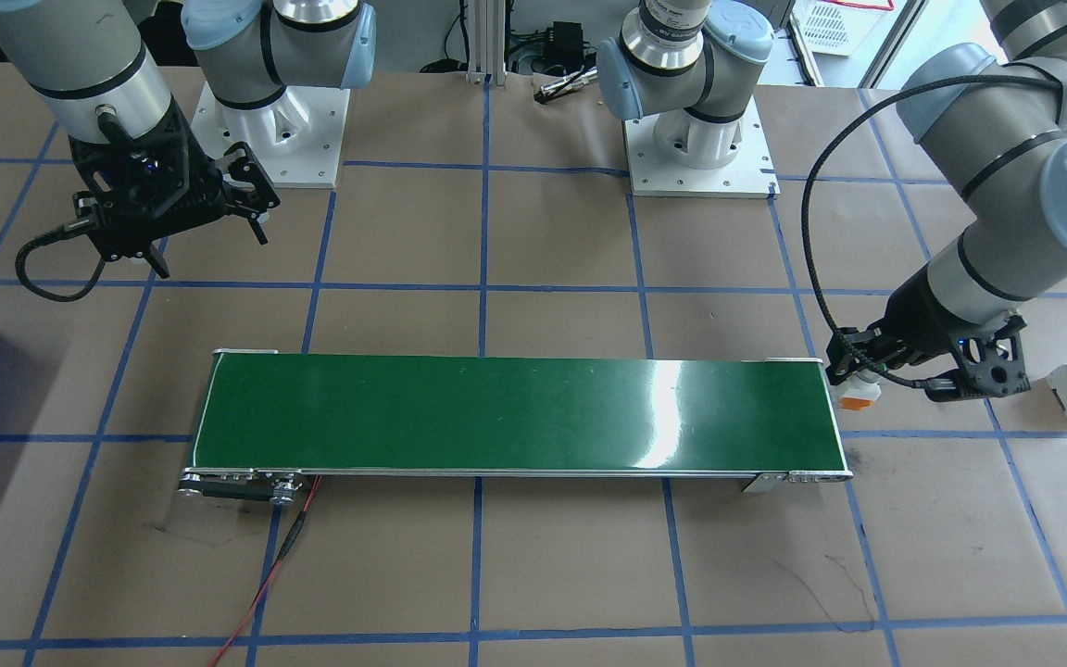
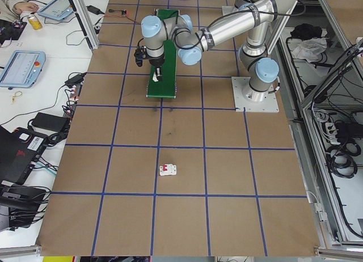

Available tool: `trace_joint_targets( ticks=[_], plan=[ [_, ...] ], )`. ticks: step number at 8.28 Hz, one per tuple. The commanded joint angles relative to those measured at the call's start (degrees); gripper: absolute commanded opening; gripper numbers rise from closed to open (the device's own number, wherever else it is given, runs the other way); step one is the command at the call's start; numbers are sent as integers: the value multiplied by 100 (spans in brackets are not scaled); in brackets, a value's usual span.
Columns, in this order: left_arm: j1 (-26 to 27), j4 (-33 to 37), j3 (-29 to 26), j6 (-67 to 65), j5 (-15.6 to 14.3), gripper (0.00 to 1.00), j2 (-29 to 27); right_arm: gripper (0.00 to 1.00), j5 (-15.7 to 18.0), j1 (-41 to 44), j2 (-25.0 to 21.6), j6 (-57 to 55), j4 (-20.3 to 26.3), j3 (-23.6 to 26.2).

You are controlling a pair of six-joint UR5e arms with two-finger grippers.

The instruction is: Move button from left to right

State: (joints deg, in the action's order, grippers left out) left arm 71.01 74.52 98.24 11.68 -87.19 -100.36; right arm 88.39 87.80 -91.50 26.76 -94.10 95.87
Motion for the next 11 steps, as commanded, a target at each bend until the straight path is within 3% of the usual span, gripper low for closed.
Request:
trace_joint_targets(
  ticks=[1, 4, 9, 11],
  plan=[
    [142, -130, 2, -52, 62, 0, -395, 100, -6, 0, 1, 93, -3, 2],
    [142, -859, 37, -78, 53, 0, -729, 100, 20, 0, 1, 128, 6, 2],
    [142, -782, 99, -79, 36, 0, -801, 100, -23, 0, 10, 304, -29, 2],
    [150, -755, 370, -113, 27, 55, -687, 100, 2, 0, 1, 295, -21, 2]
  ],
)
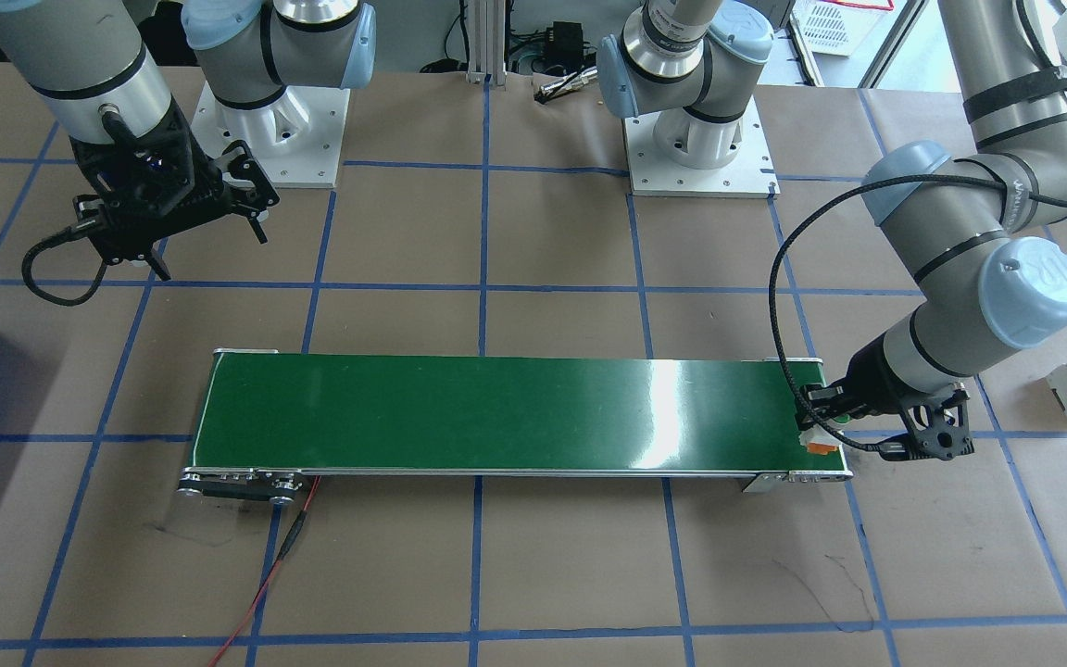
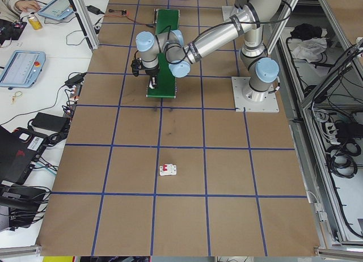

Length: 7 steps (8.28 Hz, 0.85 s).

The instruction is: Move button from left to right

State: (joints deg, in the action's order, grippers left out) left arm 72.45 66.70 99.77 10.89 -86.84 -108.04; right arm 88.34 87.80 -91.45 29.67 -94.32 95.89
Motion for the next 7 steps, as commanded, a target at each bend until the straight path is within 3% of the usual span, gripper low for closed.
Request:
trace_joint_targets(
  ticks=[1, 3, 4, 7],
  plan=[
    [6, 27, 306, -69, -17, 61, 82, 100, 16, 0, -4, 13, 10, 0],
    [23, 244, 263, -104, -18, 100, 151, 100, -10, 0, -4, 13, 10, 0],
    [76, 534, 245, -296, -18, 100, 300, 100, -1, 0, -4, 13, 10, 0],
    [445, 2183, 236, -1061, -148, 100, 1563, 100, 51, 0, -4, 4, -7, -35]
  ],
)
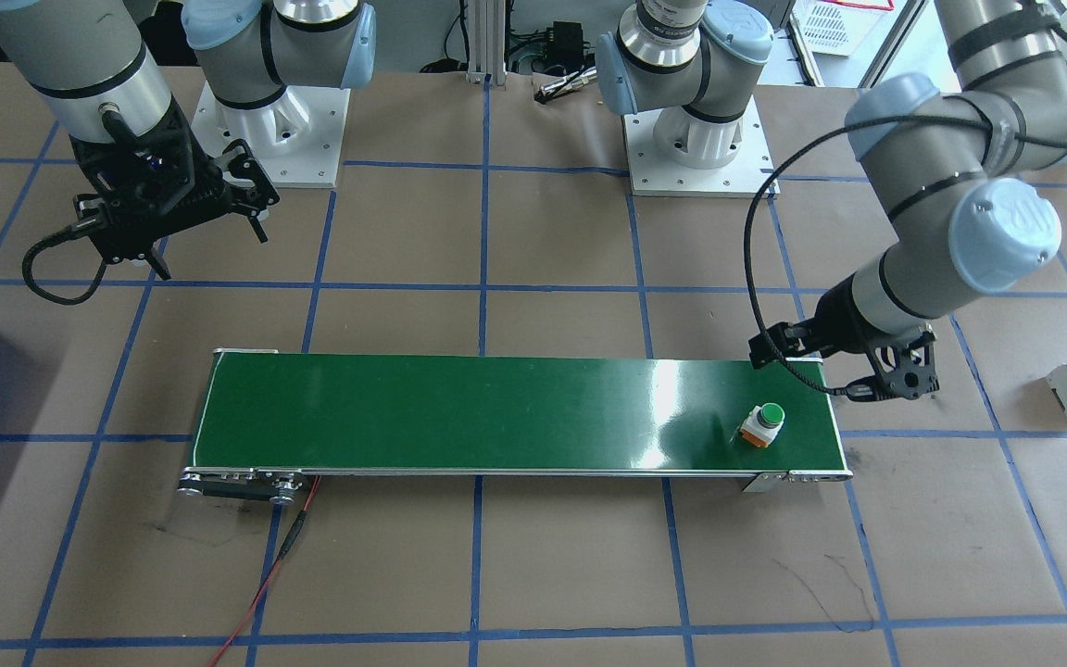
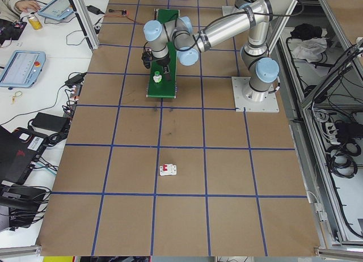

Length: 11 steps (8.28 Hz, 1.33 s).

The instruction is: Move button from left to right

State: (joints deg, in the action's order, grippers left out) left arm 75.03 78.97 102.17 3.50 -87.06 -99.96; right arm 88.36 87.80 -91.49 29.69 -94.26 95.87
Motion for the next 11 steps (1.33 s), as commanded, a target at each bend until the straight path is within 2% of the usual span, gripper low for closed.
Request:
trace_joint_targets(
  ticks=[1, 2, 3, 5, 6, 7, 8, 9, 10, 11],
  plan=[
    [196, 1198, -4, -324, -449, 100, 1046, 100, 41, 0, 17, -16, -57, -85],
    [213, 1287, -13, -324, -809, 100, 1075, 100, 33, 0, 35, -68, -161, -138],
    [231, 1288, -30, -341, -699, 100, 1066, 100, 6, -9, 113, -95, -197, -138],
    [240, 1271, -197, -254, -689, 100, 1066, 100, -55, -61, 543, -829, -372, -139],
    [249, 1227, -276, -245, -680, 100, 953, 100, -47, -61, 693, -1347, -852, -138],
    [336, 1227, -338, -253, -698, 100, 865, 100, -47, -61, 920, -1822, -970, -130],
    [424, 1192, -347, -245, -585, 100, 734, 100, -90, -61, 1097, -2183, -1084, -112],
    [633, 1157, -425, -253, -427, 100, 706, 99, -386, -61, 1238, -2396, -1860, -34],
    [740, 1165, -530, -254, -434, 100, 654, 100, -415, -61, 1265, -2459, -1894, 11],
    [776, 1165, -540, -254, -426, 100, 627, 100, -485, -61, 1257, -2895, -1563, 98]
  ],
)
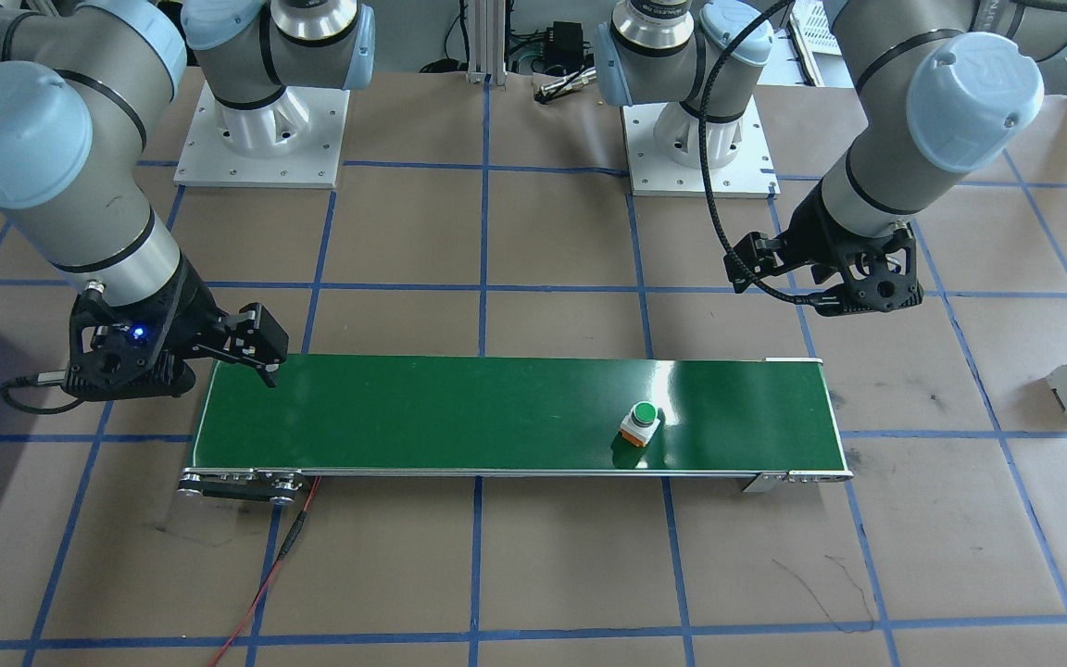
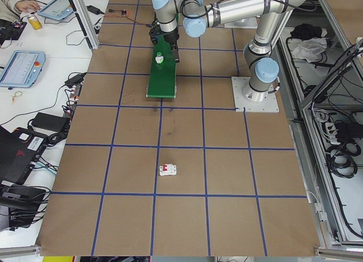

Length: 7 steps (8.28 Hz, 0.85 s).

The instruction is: Move button from left to right

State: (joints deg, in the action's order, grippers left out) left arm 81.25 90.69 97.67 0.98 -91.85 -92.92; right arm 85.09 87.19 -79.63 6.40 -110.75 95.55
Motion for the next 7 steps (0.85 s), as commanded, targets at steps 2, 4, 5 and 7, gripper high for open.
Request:
trace_joint_targets(
  ticks=[2, 4, 5, 7],
  plan=[
    [189, -17, -107, -2, 45, 100, -77, 100, -160, 26, 61, -1718, 194, 157],
    [189, -25, -108, -2, 44, 100, -77, 100, -151, 78, 70, -1756, 194, 183],
    [189, -26, -116, 7, 44, 100, -68, 100, -151, 114, 70, -1756, 185, 201],
    [180, -26, -160, 7, 62, 100, -77, 100, -168, 245, 122, -2062, 28, 201]
  ],
)
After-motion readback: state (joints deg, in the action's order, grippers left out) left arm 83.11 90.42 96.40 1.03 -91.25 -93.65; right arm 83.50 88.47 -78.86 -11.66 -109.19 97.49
